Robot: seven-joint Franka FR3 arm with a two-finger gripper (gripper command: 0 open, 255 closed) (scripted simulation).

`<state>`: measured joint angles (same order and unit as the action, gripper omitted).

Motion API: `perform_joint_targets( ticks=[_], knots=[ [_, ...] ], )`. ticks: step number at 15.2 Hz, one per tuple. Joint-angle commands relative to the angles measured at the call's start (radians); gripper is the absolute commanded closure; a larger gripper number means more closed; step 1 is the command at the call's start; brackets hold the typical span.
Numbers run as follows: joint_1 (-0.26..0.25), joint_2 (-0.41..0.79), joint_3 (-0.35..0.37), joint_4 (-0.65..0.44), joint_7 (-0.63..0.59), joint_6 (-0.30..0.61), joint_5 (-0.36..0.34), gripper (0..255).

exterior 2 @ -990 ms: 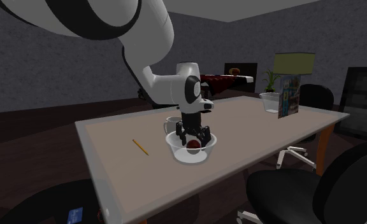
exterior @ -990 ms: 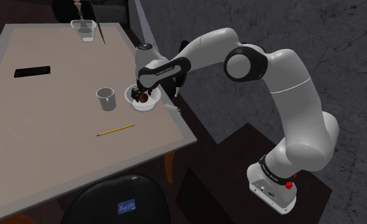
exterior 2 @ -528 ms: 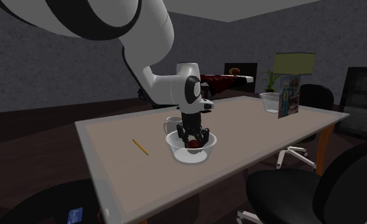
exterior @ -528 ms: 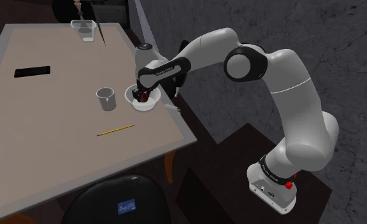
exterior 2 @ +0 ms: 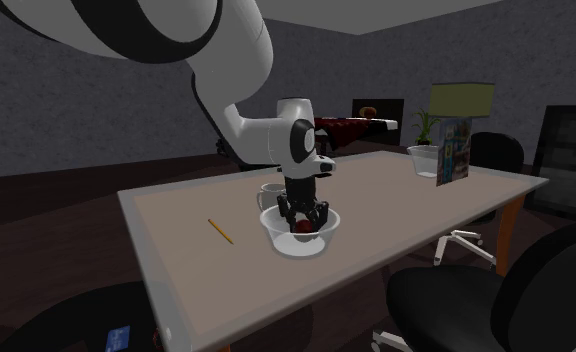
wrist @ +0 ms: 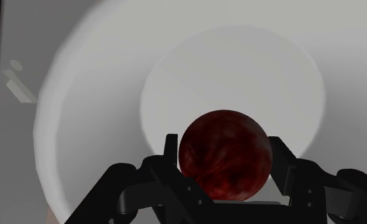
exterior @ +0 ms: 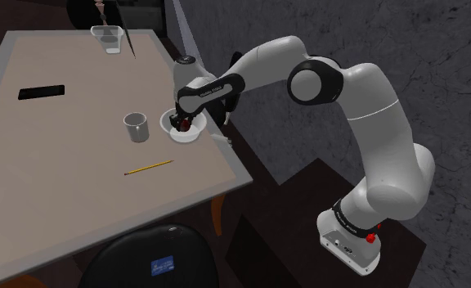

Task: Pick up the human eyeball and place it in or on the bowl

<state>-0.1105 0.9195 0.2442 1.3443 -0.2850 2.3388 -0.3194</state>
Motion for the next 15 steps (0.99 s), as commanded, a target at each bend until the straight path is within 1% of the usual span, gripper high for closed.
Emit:
perform_joint_targets(
  ticks=[1,15],
  knots=[
    [0.001,-0.009,0.002,0.002,0.001,-0.007,0.002,255],
    [0.016,-0.123,0.027,0.007,0.02,-0.117,0.028,255]
  ],
)
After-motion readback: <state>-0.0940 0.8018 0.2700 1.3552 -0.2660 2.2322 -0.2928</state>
